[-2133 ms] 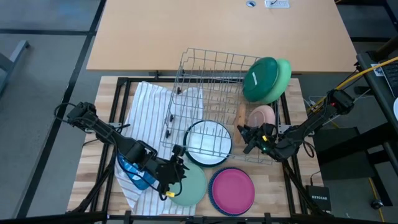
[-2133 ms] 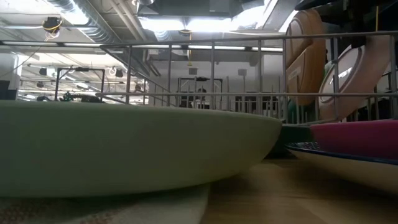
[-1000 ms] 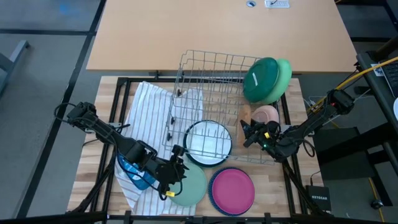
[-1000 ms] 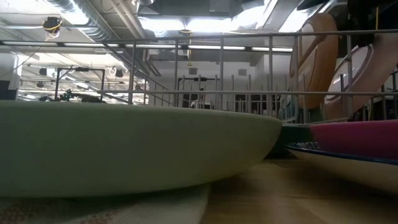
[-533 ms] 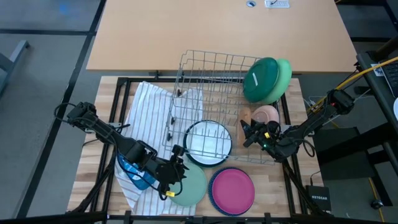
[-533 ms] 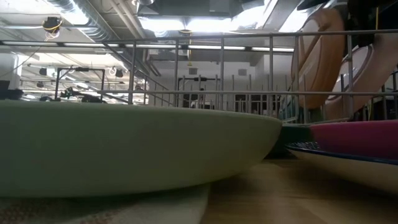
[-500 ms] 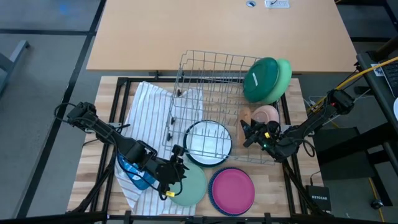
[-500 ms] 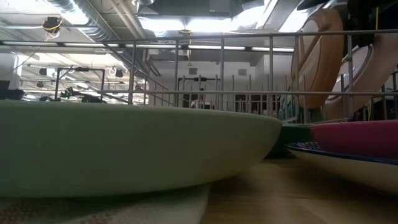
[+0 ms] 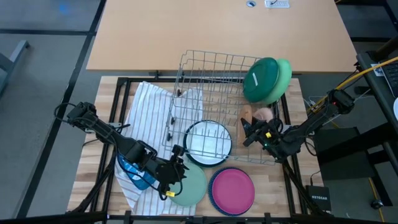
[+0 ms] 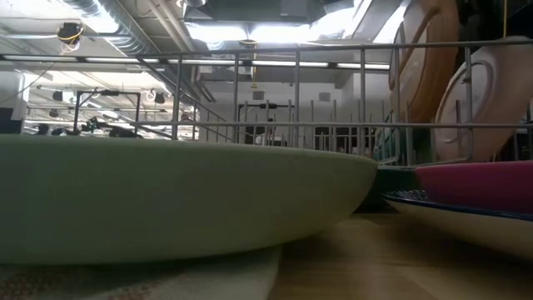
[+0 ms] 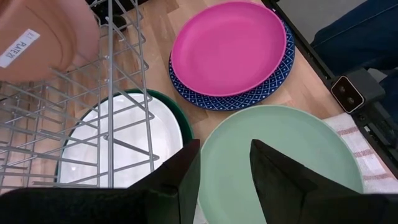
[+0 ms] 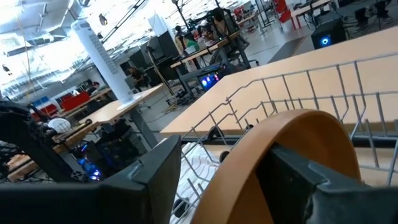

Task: Sort dishes
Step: Put the brown plate in the dish rack

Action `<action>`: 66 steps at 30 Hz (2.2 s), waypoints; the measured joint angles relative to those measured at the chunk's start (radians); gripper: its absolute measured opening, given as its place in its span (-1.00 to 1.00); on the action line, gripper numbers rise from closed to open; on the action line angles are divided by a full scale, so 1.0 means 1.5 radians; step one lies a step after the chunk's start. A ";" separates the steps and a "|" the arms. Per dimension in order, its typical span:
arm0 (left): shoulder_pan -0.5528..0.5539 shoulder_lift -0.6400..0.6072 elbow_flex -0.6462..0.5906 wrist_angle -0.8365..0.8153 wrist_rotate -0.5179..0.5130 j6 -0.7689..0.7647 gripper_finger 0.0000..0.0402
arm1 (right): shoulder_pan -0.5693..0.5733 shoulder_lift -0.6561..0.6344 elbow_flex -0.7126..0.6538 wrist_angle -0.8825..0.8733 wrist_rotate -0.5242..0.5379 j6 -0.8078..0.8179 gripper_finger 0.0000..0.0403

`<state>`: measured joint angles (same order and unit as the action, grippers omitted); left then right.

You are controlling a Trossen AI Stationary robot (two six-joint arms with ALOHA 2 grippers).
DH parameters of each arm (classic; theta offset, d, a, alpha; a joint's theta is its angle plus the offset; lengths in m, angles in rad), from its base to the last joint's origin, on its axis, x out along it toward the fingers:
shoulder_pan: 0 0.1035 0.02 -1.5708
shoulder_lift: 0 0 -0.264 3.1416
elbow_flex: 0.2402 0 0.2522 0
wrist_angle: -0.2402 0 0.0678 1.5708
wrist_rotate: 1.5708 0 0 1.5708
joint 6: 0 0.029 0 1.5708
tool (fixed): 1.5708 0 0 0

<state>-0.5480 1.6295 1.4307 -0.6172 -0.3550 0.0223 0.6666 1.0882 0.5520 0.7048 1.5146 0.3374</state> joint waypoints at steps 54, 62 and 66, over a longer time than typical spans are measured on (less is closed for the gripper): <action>-0.001 0.000 0.000 -0.002 0.000 -0.029 -0.36 | 0.001 0.000 0.003 -0.216 -0.049 -0.192 0.00; -0.006 0.000 0.000 -0.003 0.000 -0.045 -0.36 | 0.032 -0.024 0.003 -0.302 -0.058 -0.190 0.01; -0.009 0.000 0.000 -0.003 0.000 -0.048 -0.36 | 0.061 -0.039 0.003 -0.344 -0.045 -0.178 0.01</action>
<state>-0.5621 1.6295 1.4307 -0.6220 -0.3546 -0.0502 0.7588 1.0295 0.5571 0.1881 1.4477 0.0701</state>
